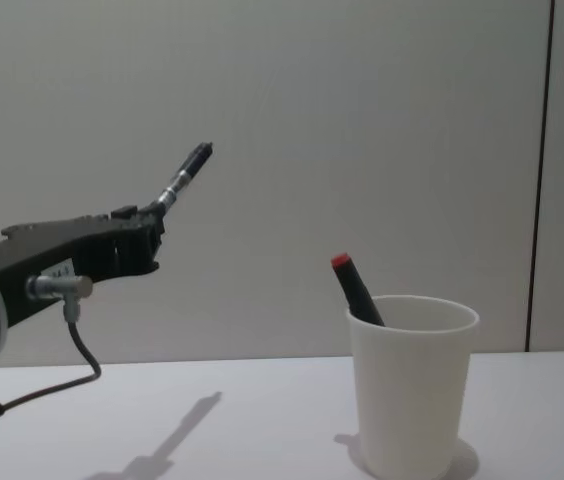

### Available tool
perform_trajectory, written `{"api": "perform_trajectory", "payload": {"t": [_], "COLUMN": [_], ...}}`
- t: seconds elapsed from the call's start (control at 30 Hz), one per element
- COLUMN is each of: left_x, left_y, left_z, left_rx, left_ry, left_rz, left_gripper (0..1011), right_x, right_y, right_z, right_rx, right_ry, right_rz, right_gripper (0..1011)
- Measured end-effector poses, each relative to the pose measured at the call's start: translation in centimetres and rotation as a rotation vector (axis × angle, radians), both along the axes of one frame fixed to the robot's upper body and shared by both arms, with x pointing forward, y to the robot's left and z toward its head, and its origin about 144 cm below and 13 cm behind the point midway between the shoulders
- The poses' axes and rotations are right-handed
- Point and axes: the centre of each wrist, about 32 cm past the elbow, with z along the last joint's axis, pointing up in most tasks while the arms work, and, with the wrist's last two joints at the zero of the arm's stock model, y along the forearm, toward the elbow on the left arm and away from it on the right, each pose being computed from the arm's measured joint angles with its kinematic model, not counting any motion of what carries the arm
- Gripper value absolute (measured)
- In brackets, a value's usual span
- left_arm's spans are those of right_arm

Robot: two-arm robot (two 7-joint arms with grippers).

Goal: Place the pen into the pen holder.

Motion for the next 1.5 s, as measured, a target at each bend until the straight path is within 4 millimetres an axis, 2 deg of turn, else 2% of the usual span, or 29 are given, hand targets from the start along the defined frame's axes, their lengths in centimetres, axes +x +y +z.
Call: {"api": "perform_trajectory", "payload": {"t": [0.73,1.5], "left_x": [-1.5,-2.2], "left_y": [-1.7,-2.3], "left_z": [0.5,0.7], "left_rx": [0.035,0.046], "left_ry": [-0.143,-0.177], "left_rz": [-0.031,-0.04], "left_gripper": [118,118], "right_x": [1.0,3.5], "right_y": [2.1,6.5], "right_z": [0.1,0.3], "right_rx": [0.155,0.426], "right_ry": [0.222,0.566], "right_rz": [0.0,0.065], "right_gripper": [1002,1002]}}
